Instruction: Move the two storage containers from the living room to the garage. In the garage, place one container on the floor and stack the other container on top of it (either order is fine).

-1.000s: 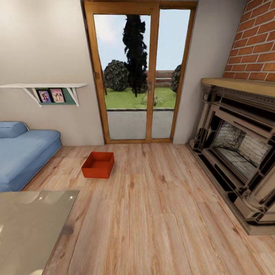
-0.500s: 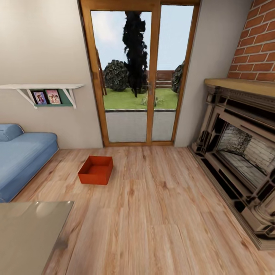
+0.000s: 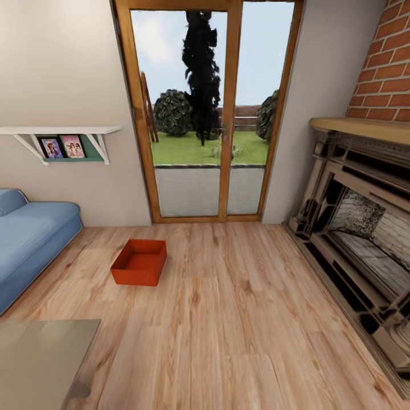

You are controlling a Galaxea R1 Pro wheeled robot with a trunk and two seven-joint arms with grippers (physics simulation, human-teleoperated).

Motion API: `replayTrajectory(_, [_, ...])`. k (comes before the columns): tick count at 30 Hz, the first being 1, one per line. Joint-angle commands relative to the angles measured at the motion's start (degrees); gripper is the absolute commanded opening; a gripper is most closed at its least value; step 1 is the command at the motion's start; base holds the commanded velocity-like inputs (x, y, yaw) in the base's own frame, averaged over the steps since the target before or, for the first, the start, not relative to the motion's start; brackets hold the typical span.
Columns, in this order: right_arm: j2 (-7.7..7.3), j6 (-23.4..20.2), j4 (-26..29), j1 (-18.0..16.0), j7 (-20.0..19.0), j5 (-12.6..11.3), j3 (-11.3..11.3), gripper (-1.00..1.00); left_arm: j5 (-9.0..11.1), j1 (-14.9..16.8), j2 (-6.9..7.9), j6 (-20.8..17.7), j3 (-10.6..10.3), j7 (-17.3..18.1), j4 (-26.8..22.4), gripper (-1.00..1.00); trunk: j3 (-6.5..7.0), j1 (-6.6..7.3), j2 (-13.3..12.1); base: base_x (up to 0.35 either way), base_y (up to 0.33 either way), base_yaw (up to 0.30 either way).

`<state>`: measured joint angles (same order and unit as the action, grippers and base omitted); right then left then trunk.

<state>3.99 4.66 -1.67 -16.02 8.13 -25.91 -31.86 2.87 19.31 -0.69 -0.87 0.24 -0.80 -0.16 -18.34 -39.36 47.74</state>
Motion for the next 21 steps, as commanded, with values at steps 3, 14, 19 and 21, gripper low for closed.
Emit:
replayTrajectory(3, [0.05,0.34,-0.18,-0.07,0.04,-0.54,-0.48,1.0,0.3,0.03,-0.01,-0.09,0.01,-0.08,-0.02,1.0,-0.07,-0.04,0.04,0.321,0.0,0.0])
replayTrajectory(14, [0.05,0.35,-0.18,-0.07,0.04,-0.54,-0.48,1.0,0.3,0.03,-0.01,-0.09,0.02,-0.08,-0.02,1.0,-0.07,-0.04,0.04,0.322,0.0,0.0])
replayTrajectory(19, [0.05,0.35,-0.18,-0.07,0.04,-0.54,-0.48,1.0,0.3,0.03,-0.01,-0.09,0.02,-0.08,-0.02,1.0,-0.07,-0.04,0.04,0.321,0.0,0.0])
replayTrajectory(21, [0.05,0.35,-0.18,-0.07,0.04,-0.54,-0.48,1.0,0.3,0.03,-0.01,-0.09,0.0,-0.08,-0.02,1.0,-0.07,-0.04,0.04,0.321,0.0,0.0])
